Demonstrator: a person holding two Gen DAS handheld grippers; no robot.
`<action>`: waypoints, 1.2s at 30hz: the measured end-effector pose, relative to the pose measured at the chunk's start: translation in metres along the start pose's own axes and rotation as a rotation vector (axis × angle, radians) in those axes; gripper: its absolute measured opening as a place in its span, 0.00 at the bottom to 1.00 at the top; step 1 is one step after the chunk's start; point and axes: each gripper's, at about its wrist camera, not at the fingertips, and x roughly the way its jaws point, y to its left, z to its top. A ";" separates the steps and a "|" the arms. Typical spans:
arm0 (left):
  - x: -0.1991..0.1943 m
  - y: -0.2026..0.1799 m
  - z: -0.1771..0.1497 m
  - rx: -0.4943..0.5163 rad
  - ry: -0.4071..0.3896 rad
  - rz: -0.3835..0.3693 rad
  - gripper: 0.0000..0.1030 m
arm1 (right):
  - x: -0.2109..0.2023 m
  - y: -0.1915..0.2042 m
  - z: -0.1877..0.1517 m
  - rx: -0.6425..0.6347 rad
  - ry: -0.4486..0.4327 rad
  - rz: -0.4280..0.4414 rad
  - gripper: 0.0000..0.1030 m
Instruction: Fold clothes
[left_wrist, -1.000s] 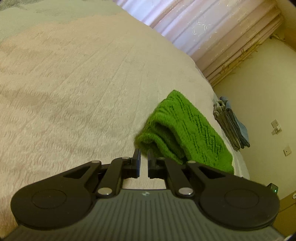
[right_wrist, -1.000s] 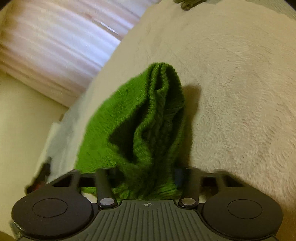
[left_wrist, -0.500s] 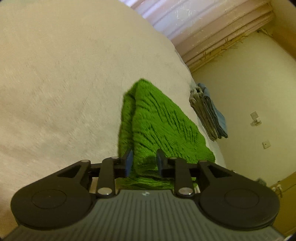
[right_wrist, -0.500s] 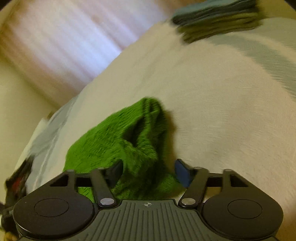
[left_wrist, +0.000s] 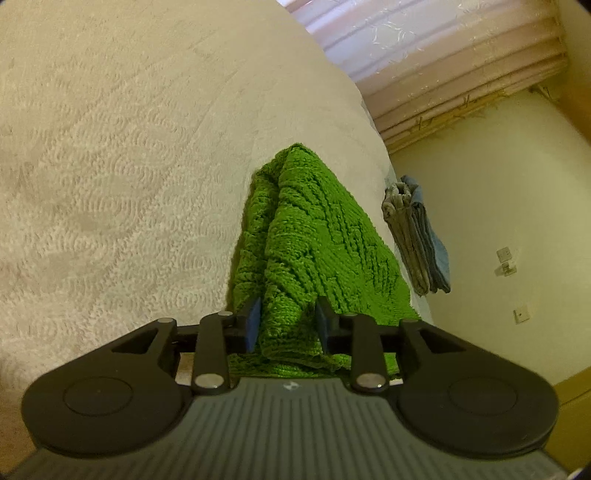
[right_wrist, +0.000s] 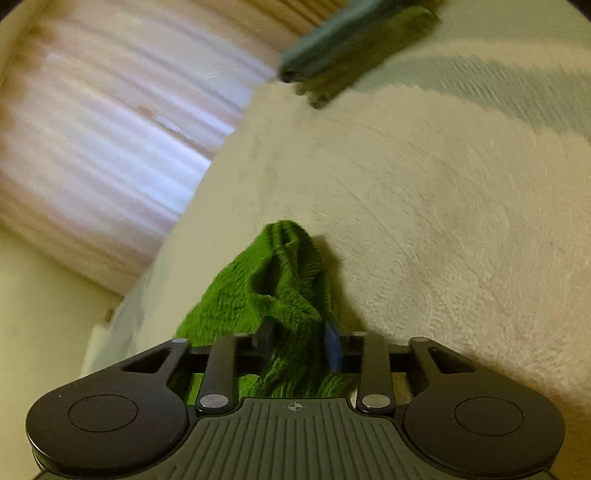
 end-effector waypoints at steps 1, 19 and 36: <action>0.001 -0.001 -0.001 0.007 0.002 0.002 0.19 | -0.001 -0.002 -0.001 -0.001 -0.002 0.012 0.07; -0.011 0.003 -0.031 0.188 -0.090 0.023 0.11 | -0.030 -0.026 -0.013 0.024 -0.060 0.047 0.04; -0.008 -0.002 -0.046 0.289 -0.135 0.081 0.12 | -0.020 -0.025 -0.024 -0.142 -0.097 -0.090 0.04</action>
